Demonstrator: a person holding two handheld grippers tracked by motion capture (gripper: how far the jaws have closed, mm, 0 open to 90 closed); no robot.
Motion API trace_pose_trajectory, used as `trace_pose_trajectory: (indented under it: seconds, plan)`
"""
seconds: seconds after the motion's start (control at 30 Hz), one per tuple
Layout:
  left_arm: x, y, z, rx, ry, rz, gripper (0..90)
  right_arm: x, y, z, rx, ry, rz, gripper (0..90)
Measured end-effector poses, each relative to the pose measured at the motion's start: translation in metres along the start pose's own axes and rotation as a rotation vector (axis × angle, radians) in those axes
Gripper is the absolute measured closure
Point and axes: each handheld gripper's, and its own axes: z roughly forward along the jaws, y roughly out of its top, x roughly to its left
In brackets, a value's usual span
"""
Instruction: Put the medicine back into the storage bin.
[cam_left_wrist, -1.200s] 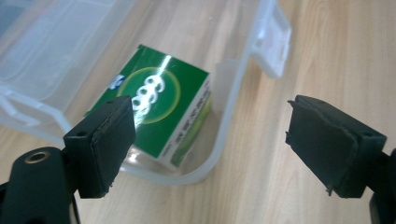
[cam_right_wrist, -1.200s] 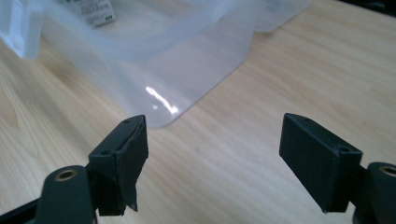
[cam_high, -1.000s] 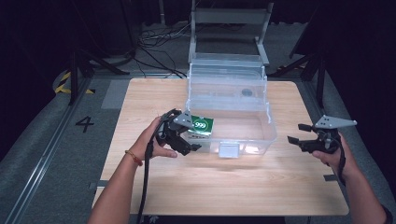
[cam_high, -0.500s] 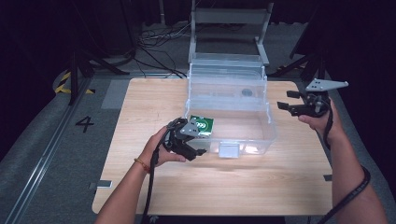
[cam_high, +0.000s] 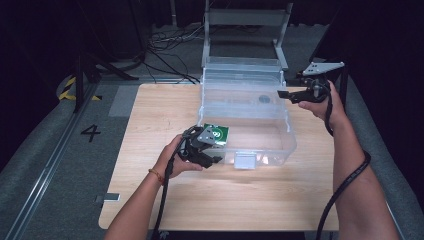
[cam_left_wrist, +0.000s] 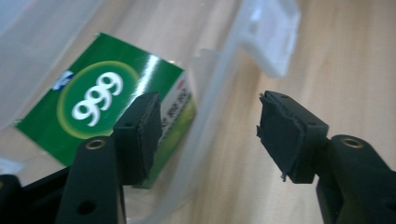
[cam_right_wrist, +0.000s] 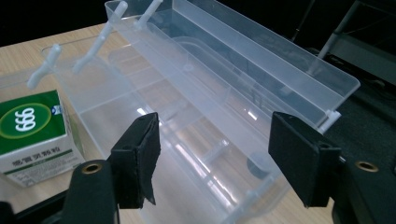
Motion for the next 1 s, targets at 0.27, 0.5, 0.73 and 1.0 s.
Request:
trace_pose_trajectory:
  seconds: [0.27, 0.5, 0.73, 1.0]
  plan:
    - [0.004, -0.001, 0.005, 0.022, -0.012, -0.011, 62.7, -0.004, 0.009, 0.036, 0.054, 0.04, -0.009, 41.3]
    - [0.01, -0.005, 0.004, 0.026, -0.022, -0.03, 73.2, -0.011, 0.007, 0.052, 0.115, 0.03, -0.022, 47.2]
    - [0.01, -0.004, 0.006, 0.047, -0.025, -0.01, 75.3, -0.019, 0.002, 0.06, 0.156, 0.015, -0.028, 53.5]
    - [0.009, -0.005, 0.006, 0.034, -0.009, 0.009, 75.8, -0.02, 0.004, 0.07, 0.185, 0.033, -0.046, 60.6]
